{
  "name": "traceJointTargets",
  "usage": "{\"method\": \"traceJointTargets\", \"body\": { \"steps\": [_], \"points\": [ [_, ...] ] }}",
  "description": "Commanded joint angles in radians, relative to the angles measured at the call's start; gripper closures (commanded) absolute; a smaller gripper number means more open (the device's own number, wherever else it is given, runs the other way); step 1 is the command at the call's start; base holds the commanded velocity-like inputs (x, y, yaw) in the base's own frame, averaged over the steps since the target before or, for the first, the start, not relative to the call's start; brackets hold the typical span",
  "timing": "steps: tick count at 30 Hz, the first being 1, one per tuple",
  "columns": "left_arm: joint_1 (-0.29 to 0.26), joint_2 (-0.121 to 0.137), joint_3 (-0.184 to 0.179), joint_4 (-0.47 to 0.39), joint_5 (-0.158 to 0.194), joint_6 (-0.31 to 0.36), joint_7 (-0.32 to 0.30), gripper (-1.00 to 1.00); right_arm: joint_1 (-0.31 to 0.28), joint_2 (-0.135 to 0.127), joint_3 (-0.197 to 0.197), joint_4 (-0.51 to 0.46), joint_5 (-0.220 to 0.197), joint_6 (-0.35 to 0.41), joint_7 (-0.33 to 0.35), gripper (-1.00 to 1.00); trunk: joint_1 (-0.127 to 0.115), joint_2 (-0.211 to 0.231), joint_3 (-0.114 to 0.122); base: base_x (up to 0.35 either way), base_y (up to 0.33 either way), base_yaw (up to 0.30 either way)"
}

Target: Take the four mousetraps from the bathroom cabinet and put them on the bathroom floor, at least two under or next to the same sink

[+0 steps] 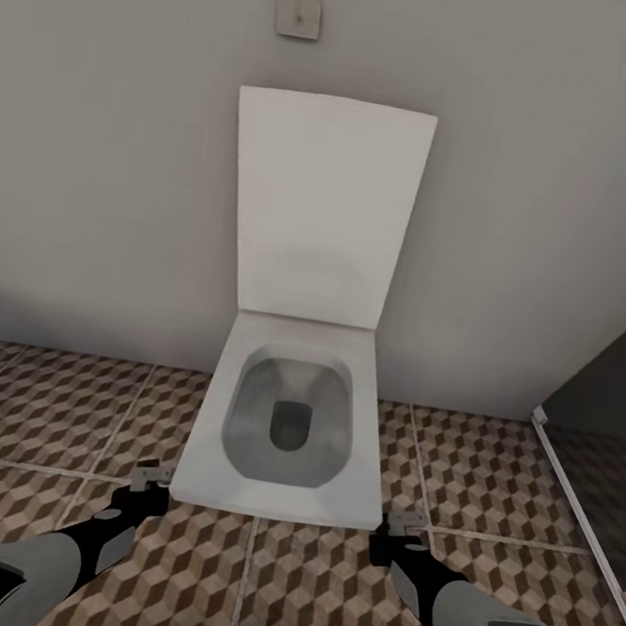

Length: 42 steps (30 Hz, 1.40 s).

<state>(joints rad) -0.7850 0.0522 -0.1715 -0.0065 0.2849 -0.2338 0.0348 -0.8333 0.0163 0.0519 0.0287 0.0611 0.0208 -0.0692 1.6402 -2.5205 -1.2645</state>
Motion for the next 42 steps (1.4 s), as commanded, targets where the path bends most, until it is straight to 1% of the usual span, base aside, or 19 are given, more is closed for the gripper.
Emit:
{"method": "traceJointTargets", "body": {
  "steps": [1,4,11,26,34,42],
  "points": [
    [0.000,0.000,-0.009,0.000,0.003,-0.002,0.004,1.00,-0.001,0.000,0.005,0.002,0.006,0.002,-0.004,1.00,0.000,0.000,-0.001,0.000,0.000,0.000],
    [0.000,0.000,-0.009,0.000,0.003,-0.002,0.004,1.00,-0.001,0.001,0.005,0.002,0.006,0.002,-0.004,1.00,0.000,0.000,-0.001,0.000,0.000,0.000],
    [0.000,0.000,-0.008,0.000,0.002,-0.002,0.004,1.00,-0.001,0.002,0.006,0.002,0.008,0.003,-0.004,1.00,0.003,-0.002,-0.028,0.000,0.000,0.000],
    [0.000,0.002,-0.008,-0.001,-0.001,-0.003,0.005,1.00,-0.001,0.006,0.006,0.002,0.008,0.004,-0.004,1.00,0.003,-0.002,-0.028,0.000,0.000,0.000],
    [0.000,0.002,-0.008,-0.003,-0.001,-0.002,0.005,1.00,-0.001,0.007,0.006,0.002,0.008,0.004,-0.004,1.00,0.007,-0.004,-0.059,0.000,0.000,0.000],
    [0.000,0.002,-0.008,-0.003,-0.001,-0.004,0.005,1.00,-0.001,0.007,0.006,0.002,0.008,0.004,-0.004,1.00,0.007,-0.004,-0.059,0.000,0.000,0.000]
  ]
}}
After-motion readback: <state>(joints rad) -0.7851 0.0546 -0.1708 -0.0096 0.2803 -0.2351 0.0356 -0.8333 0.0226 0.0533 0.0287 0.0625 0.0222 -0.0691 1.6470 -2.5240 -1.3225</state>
